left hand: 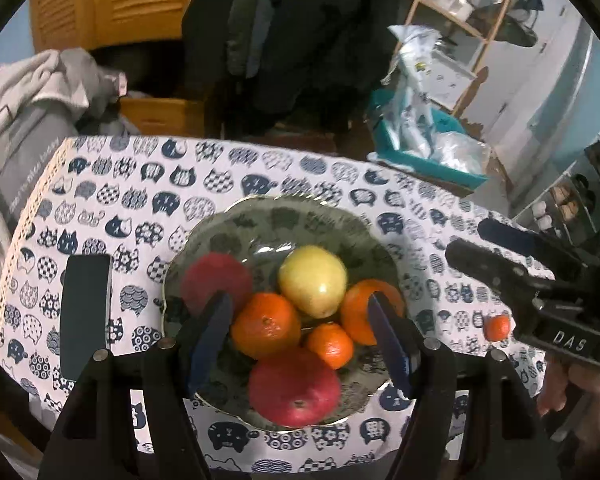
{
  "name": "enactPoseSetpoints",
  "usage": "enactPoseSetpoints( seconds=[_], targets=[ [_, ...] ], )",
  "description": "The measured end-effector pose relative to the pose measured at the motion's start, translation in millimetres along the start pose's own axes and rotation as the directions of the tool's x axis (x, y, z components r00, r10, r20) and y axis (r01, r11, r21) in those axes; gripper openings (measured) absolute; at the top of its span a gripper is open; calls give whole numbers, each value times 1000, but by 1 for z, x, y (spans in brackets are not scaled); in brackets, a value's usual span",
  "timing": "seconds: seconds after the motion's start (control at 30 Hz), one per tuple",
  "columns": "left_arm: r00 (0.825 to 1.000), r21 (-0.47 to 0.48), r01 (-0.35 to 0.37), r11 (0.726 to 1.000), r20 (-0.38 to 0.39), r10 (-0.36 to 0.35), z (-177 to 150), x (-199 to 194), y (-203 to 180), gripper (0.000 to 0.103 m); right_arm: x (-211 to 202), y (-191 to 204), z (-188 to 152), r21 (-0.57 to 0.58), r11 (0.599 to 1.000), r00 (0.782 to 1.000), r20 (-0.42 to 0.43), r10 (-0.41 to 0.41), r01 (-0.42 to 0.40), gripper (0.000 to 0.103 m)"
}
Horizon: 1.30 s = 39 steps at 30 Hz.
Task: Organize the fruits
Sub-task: 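Raise both open tools from the bowl and move them toward the pear and tangerine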
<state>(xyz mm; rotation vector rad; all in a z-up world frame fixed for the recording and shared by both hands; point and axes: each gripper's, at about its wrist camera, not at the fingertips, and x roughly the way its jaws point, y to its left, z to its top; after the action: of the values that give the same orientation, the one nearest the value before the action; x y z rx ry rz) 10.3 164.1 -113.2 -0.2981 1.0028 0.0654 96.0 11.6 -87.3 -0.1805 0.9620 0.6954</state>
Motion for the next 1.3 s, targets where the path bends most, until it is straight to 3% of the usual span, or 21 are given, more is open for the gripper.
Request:
enactPoseSetpoints(
  seconds=[0.7, 1.3],
  targets=[
    [987, 107, 80, 991, 130, -94, 10, -59, -60, 80, -111, -11, 7, -5, 1000, 978, 211, -12, 13, 73],
    [984, 218, 115, 969, 107, -141, 14, -54, -132, 80, -142, -67, -24, 88, 994, 970, 229, -78, 59, 73]
  ],
)
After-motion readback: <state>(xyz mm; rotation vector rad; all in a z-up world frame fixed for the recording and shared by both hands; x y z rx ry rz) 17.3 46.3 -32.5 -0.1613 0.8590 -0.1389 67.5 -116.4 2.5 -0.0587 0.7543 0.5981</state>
